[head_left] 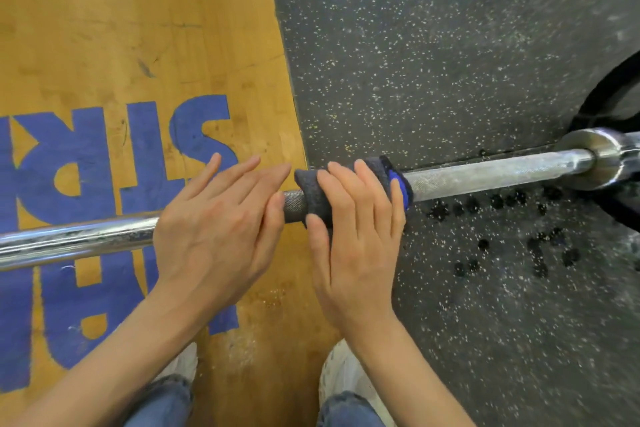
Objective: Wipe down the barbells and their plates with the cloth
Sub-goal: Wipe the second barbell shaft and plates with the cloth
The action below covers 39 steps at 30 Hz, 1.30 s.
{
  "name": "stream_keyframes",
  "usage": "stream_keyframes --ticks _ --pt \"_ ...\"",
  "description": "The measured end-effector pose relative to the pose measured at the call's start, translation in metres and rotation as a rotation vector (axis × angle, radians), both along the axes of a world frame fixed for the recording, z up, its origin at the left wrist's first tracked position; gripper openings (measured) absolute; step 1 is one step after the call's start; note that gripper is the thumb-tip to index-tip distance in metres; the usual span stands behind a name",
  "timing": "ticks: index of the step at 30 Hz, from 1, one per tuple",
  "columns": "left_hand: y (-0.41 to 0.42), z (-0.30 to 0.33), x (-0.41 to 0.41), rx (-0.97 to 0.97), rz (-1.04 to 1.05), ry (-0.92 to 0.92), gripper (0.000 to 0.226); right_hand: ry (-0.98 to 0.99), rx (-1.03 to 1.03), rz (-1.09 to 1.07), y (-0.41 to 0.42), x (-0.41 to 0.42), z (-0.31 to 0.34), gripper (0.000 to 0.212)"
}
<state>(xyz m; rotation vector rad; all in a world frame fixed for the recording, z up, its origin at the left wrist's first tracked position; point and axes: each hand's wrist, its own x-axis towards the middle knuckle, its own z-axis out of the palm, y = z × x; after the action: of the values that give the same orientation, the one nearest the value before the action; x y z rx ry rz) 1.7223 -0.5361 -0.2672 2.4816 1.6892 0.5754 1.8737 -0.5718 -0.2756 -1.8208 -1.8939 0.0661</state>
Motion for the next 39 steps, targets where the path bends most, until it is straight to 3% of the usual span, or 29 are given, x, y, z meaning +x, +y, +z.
stream_keyframes --ticks 6,10,13,16,21,24,26,29,31,34,36,39 --pt "0.0 -0.001 0.002 0.059 -0.012 0.016 0.043 -0.056 0.092 -0.031 0.044 -0.008 0.005 0.041" --pt "0.002 -0.002 0.001 0.07 0.004 0.058 0.045 -0.034 0.127 0.082 0.037 0.02 -0.003 0.042" --pt "0.004 -0.002 0.0 0.049 0.016 0.066 0.05 -0.009 0.164 -0.026 0.035 0.057 -0.007 0.042" --pt "0.005 -0.004 0.001 0.049 0.035 0.065 0.053 0.058 0.114 -0.167 0.032 0.032 -0.004 0.038" --pt "0.008 0.0 0.001 -0.013 0.06 0.061 0.054 -0.035 0.133 0.115 0.042 0.038 -0.004 0.04" --pt "0.01 0.006 0.006 -0.022 0.079 0.047 0.049 -0.021 0.119 -0.01 0.039 0.068 -0.004 0.039" --pt "0.011 0.008 0.009 -0.03 0.111 0.032 0.047 0.061 0.068 -0.09 0.037 0.042 0.0 0.035" --pt "0.013 0.009 0.01 -0.056 0.135 0.036 0.048 0.037 0.102 0.091 0.033 0.014 -0.004 0.039" --pt "0.012 0.009 0.007 -0.069 0.145 0.072 0.05 -0.035 0.116 0.221 0.038 0.041 -0.006 0.043" --pt "0.015 0.009 0.006 -0.139 0.154 0.12 0.053 -0.029 0.119 0.032 0.042 0.089 -0.009 0.044" --pt "0.018 0.009 0.006 -0.17 0.172 0.145 0.055 0.037 0.09 -0.102 0.042 0.075 -0.005 0.041" --pt "0.022 0.014 0.007 -0.181 0.186 0.175 0.054 0.077 0.085 -0.018 0.04 0.028 -0.005 0.038"
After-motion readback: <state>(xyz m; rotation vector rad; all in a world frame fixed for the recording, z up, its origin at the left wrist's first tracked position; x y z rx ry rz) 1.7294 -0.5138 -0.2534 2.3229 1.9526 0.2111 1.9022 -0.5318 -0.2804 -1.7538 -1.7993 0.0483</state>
